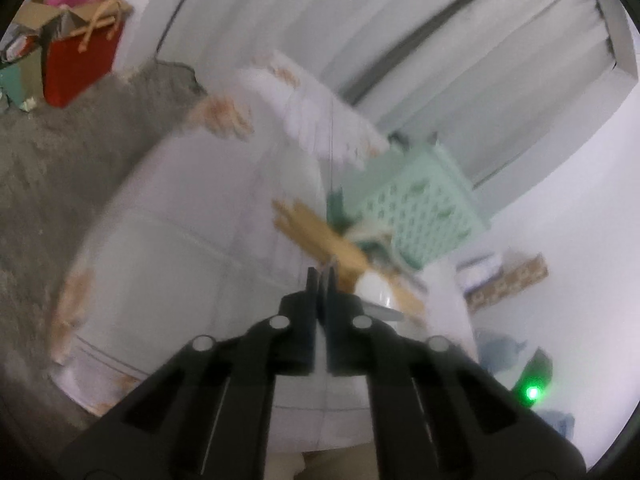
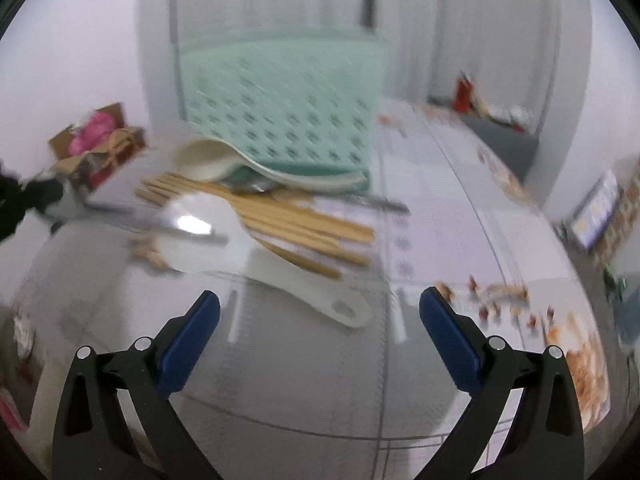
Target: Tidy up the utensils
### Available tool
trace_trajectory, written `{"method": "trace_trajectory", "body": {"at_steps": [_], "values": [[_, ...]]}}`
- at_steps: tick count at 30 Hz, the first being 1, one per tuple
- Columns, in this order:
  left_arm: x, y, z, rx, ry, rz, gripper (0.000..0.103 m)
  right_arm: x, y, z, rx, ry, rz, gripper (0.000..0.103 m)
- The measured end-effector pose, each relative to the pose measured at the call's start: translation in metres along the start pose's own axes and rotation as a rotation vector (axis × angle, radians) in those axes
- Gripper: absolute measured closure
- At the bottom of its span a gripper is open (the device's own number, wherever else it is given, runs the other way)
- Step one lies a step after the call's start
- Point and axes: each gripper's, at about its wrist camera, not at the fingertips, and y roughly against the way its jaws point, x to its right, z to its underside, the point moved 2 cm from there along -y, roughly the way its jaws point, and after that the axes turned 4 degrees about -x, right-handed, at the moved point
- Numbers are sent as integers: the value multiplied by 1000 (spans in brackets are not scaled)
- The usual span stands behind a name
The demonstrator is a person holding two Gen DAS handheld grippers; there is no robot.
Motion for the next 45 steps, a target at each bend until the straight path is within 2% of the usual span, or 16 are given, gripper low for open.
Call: {"method": "trace_trajectory", "body": {"at_steps": [3, 5, 7, 12, 14, 18, 21, 24, 25, 31, 34, 39, 45], "values": [[-3, 21, -11, 68, 8, 35, 102, -31, 6, -6, 12, 134, -80, 12], [-7, 30, -17, 95, 13, 45, 102, -50, 4, -9, 7, 202, -99, 22], [-8, 36, -21, 112, 15, 48, 102, -66, 1, -13, 10, 263, -100, 28], [-15, 40, -23, 118, 26, 42, 102, -99, -13, -16, 21, 417, -24, 40], [-19, 39, -22, 114, 34, 41, 102, -108, -21, -15, 0, 469, 9, 52], [-25, 39, -23, 114, 40, 34, 102, -117, -27, -15, 5, 511, 69, 61], [-28, 39, -24, 116, 43, 30, 102, -118, -33, -17, -11, 508, 102, 72], [-29, 40, -25, 121, 42, 29, 102, -122, -38, -18, -28, 519, 111, 87], [-29, 41, -26, 123, 43, 33, 102, -125, -38, -17, -35, 527, 111, 97], [-24, 50, -27, 151, 26, 42, 102, -118, -34, -21, -50, 493, 66, 100], [-19, 59, -31, 177, 12, 52, 102, -107, -20, -29, -19, 457, 37, 100], [2, 73, -45, 233, -36, 92, 102, -83, 13, -54, 38, 329, -69, 102], [44, 75, -81, 273, -108, 166, 102, -43, 44, -83, 119, 195, -143, 102]]}}
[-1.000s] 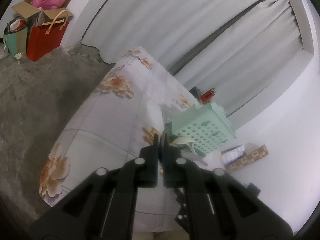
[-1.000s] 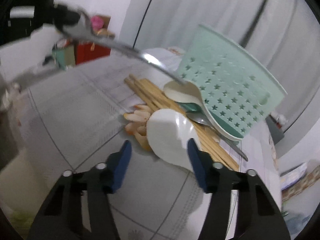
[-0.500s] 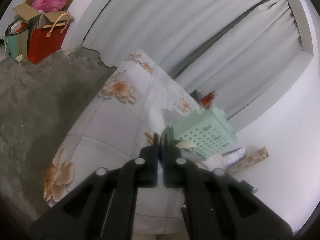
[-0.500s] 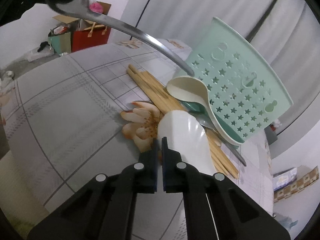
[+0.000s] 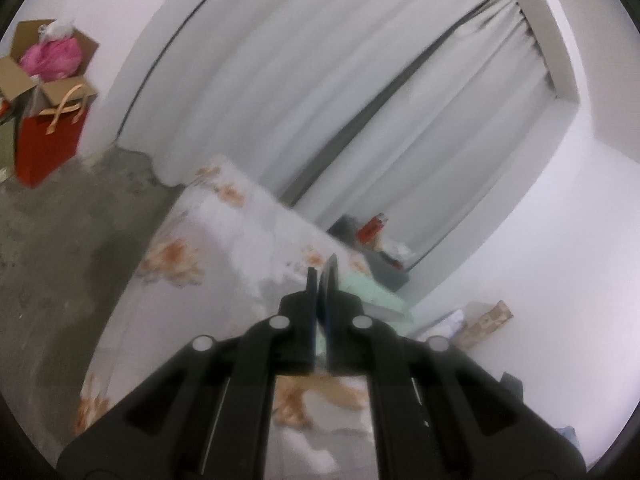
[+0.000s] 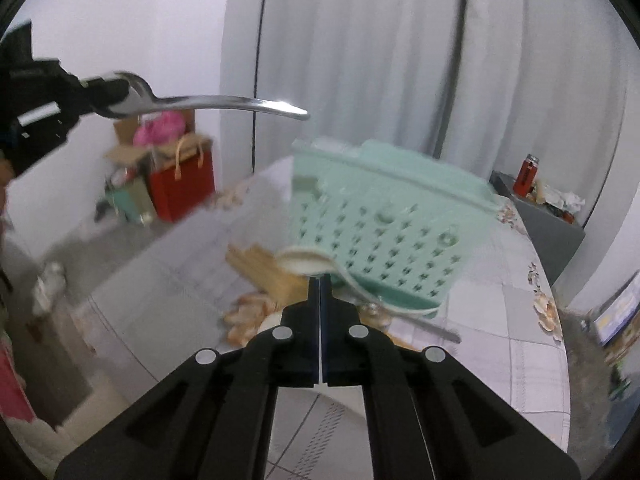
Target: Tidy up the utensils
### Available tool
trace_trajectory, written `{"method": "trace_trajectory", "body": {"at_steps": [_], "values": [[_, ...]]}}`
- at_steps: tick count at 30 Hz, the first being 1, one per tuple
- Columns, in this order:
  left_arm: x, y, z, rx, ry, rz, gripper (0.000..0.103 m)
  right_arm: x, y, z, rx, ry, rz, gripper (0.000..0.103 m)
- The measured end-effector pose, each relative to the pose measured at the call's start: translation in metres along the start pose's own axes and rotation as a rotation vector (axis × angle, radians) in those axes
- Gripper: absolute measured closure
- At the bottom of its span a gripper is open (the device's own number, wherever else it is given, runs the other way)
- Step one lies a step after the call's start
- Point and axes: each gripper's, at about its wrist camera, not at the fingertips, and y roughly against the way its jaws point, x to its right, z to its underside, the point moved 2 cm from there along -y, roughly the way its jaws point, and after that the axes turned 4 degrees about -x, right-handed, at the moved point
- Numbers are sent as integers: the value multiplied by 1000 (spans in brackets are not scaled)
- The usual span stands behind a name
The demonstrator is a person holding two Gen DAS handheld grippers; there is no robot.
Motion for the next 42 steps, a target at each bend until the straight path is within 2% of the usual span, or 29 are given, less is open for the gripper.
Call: {"method": "trace_trajectory", "body": {"at_steps": [5, 8, 9, 10, 11, 12, 13, 14, 17, 20, 21, 22, 23, 24, 29, 35, 42], "values": [[26, -19, -19, 11, -58, -21, 102, 16, 14, -5, 44, -42, -18, 102], [36, -22, -19, 19, -80, -25, 102, 21, 5, 6, -9, -72, -117, 100], [38, -22, -17, 18, -83, -29, 102, 19, -2, 11, -54, -77, -172, 98], [39, -23, -13, 13, -83, -39, 102, 14, -7, 15, -93, -69, -196, 90], [37, -22, -9, 7, -79, -45, 102, 7, -15, 21, -125, -48, -196, 73], [34, -23, -7, 0, -73, -51, 102, 0, -20, 26, -140, -19, -197, 64], [31, -24, -3, -10, -59, -60, 102, -7, -25, 30, -146, 4, -201, 56], [28, -24, -1, -15, -50, -67, 102, -14, -30, 34, -156, 28, -199, 56], [16, -20, 6, -24, -23, -88, 102, -36, -50, 42, -178, 117, -147, 55], [9, -17, 9, -29, -5, -105, 102, -52, -70, 53, -198, 217, -29, 56], [7, -16, 9, -29, -4, -110, 102, -56, -72, 55, -176, 239, 2, 57], [5, -14, 9, -27, -3, -116, 102, -58, -73, 56, -171, 249, 26, 69], [4, -13, 8, -25, -3, -119, 102, -60, -74, 56, -177, 258, 52, 87], [3, -11, 8, -20, -3, -121, 102, -60, -76, 55, -187, 253, 65, 92], [4, -8, 4, -8, -18, -127, 102, -59, -66, 50, -141, 238, 77, 98], [24, -12, -12, 26, -107, -132, 102, -29, -35, 24, -75, 106, 23, 100], [61, -36, -25, 26, -289, -248, 102, 16, 6, -9, 44, -16, 29, 100]]}}
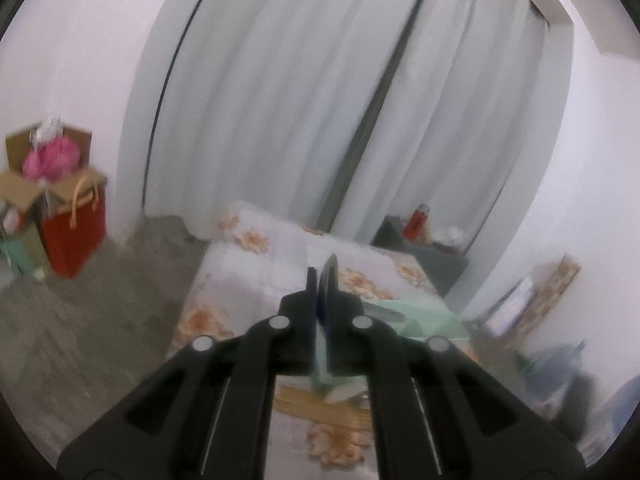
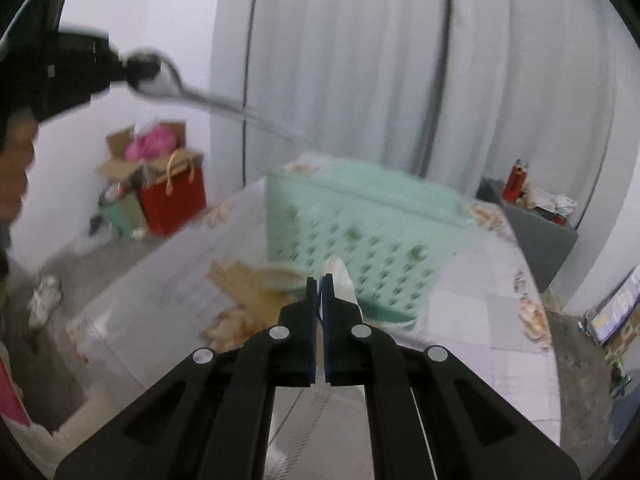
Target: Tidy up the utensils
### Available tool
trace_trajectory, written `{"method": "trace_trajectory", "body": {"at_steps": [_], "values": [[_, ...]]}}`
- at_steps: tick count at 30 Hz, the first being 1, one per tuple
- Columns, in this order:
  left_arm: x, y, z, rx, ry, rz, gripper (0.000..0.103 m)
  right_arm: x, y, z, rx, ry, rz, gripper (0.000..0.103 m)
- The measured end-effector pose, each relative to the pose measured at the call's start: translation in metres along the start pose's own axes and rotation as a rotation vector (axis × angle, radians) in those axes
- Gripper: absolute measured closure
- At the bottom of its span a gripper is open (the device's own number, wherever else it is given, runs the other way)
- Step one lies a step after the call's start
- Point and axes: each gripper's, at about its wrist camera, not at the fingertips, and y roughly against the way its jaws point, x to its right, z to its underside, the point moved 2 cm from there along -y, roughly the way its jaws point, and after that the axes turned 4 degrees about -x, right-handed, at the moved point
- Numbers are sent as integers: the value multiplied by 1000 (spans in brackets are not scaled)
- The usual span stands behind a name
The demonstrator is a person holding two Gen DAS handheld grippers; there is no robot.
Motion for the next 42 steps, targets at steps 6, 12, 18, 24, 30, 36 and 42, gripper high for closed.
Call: {"method": "trace_trajectory", "body": {"at_steps": [6, 12, 18, 24, 30, 36, 42], "values": [[41, -41, -7, -93, -229, -124, 102, 27, 18, -13, 63, -55, 22, 100], [66, -75, -13, -149, -342, -168, 102, 33, 23, -11, 80, -71, 30, 100], [71, -104, -10, -229, -274, -32, 88, 46, 28, -15, 101, -108, 16, 100], [59, -86, -4, -154, -183, 9, 52, 67, 36, -26, 129, -169, -33, 100], [33, -52, 4, -76, -89, 20, 38, 94, 47, -57, 220, -235, -132, 100], [9, -37, 25, -95, -40, -5, 26, 125, 55, -100, 362, -301, -252, 100], [-12, -25, 58, -152, 11, -34, 17, 147, 29, -130, 441, -374, -394, 100]]}}
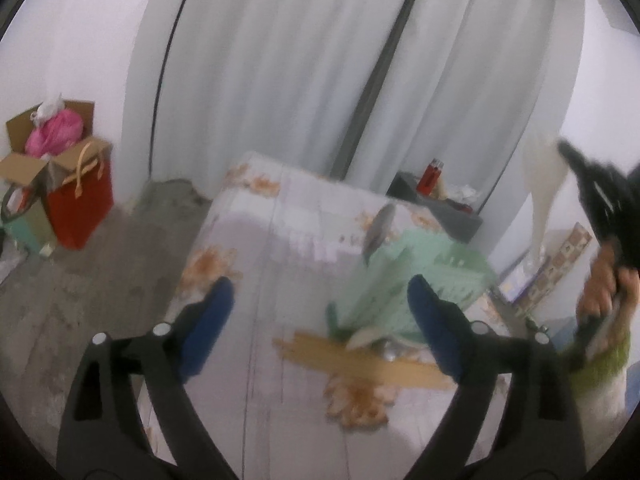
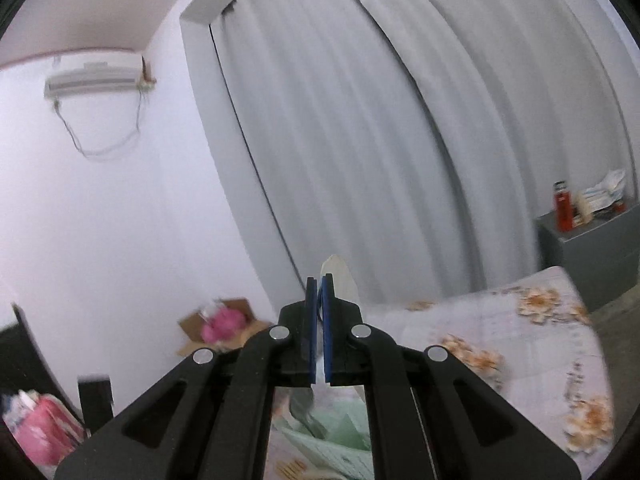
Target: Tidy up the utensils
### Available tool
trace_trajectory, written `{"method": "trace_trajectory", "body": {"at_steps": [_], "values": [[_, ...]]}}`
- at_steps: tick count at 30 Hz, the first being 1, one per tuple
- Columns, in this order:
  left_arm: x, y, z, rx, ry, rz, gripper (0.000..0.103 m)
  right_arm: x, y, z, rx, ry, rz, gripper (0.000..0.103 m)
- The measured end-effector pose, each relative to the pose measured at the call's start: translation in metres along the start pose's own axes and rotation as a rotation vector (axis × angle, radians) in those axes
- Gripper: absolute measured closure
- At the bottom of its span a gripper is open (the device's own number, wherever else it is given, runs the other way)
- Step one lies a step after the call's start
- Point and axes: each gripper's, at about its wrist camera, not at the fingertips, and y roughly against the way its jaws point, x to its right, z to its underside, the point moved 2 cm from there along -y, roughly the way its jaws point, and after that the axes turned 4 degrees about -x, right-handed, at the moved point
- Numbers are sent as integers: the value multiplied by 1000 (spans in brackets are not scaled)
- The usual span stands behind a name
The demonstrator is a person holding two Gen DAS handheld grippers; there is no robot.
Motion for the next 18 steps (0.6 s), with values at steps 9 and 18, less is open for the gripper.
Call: {"method": "trace_trajectory", "body": {"at_steps": [9, 18], "values": [[-20, 5, 34, -56, 33, -57, 15, 36, -56, 24, -9, -18, -25, 100], [-33, 13, 38, -46, 72, -85, 14, 68, -76, 64, -84, -65, -23, 100]]}}
